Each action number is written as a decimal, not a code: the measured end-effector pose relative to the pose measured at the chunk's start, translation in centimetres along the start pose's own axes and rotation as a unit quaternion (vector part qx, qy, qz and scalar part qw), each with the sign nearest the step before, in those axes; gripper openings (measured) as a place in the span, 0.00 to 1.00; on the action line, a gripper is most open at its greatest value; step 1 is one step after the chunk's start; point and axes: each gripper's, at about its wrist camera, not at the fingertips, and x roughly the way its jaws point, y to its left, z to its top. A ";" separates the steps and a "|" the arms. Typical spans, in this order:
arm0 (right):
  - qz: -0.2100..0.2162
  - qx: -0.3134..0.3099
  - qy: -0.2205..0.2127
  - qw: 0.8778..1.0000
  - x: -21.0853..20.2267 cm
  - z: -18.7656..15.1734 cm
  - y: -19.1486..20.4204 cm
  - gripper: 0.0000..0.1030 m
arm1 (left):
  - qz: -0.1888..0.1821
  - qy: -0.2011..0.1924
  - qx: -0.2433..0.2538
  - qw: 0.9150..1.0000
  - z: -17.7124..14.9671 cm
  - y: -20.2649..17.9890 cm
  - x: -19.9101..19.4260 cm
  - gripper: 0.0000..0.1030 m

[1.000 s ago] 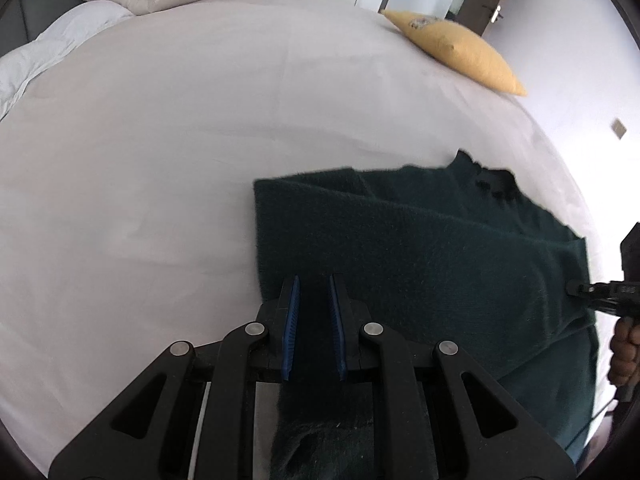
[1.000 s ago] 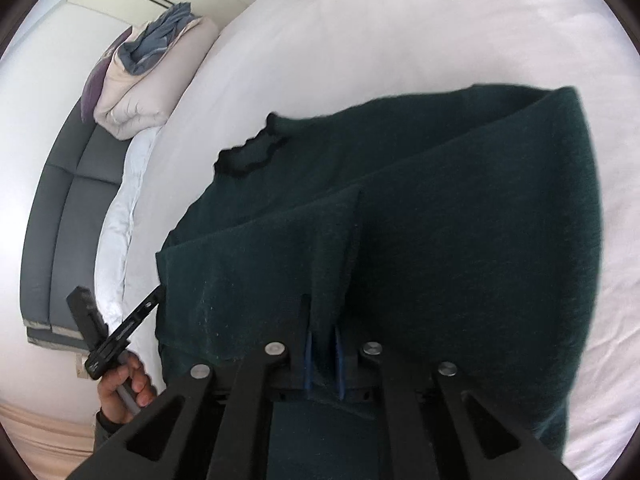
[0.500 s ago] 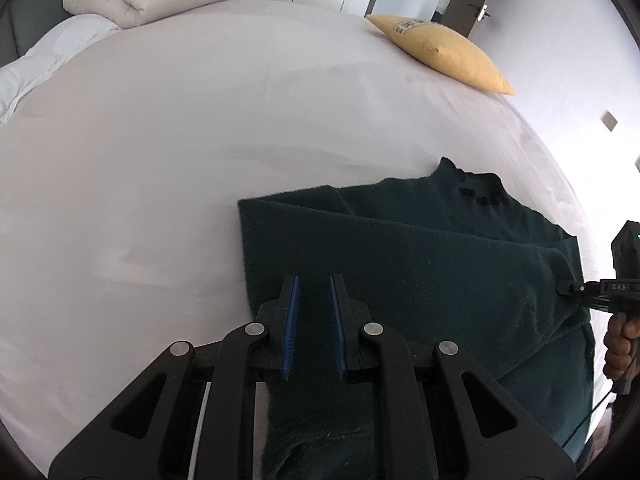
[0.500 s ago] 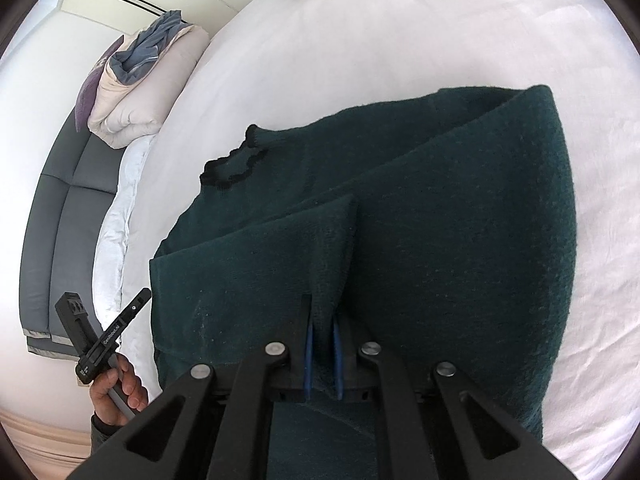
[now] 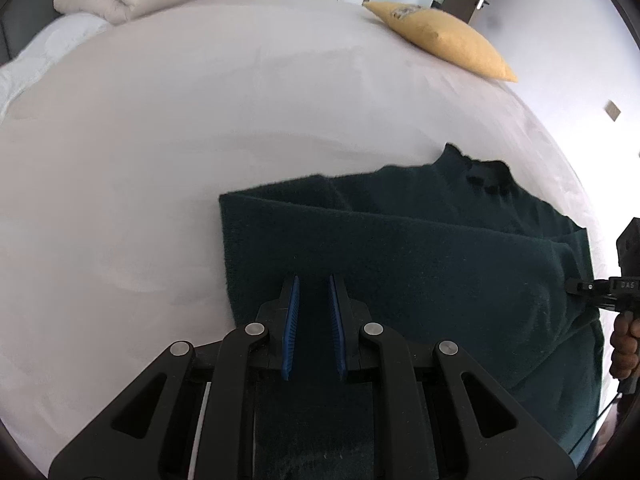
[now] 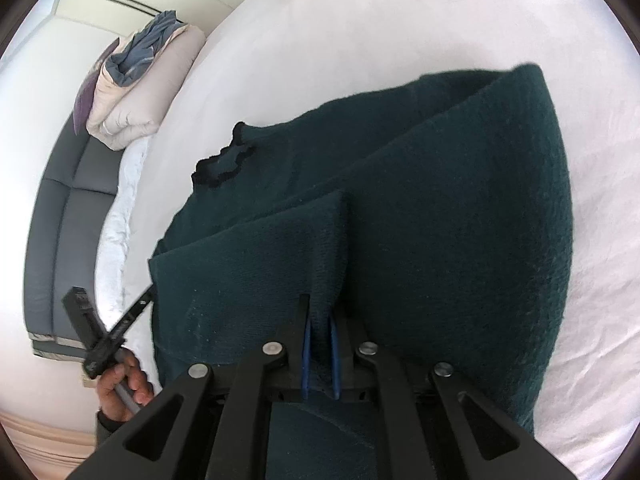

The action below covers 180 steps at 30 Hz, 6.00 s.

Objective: Fold small clothes

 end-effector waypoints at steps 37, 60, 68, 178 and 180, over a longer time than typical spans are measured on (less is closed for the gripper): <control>0.047 0.065 -0.046 0.996 -4.1 -3.9 -3.2 0.25 | -0.167 0.028 -0.139 0.976 -9.4 5.2 -3.7 0.14; 0.062 0.040 -0.131 0.989 -16.4 -26.5 -7.5 0.65 | -0.197 0.088 -0.149 0.965 -25.9 3.4 -13.9 0.87; 0.049 0.037 -0.113 0.992 -16.5 -28.2 -8.3 0.67 | -0.206 0.127 -0.124 0.962 -27.8 3.8 -13.5 0.87; 0.125 0.061 -0.157 0.978 -17.4 -8.3 0.8 0.06 | -0.296 -0.048 -0.182 0.937 -6.6 1.7 -15.9 0.06; 0.123 0.066 -0.160 0.977 -16.9 -7.0 0.5 0.06 | -0.291 -0.046 -0.183 0.938 -4.5 1.4 -14.5 0.06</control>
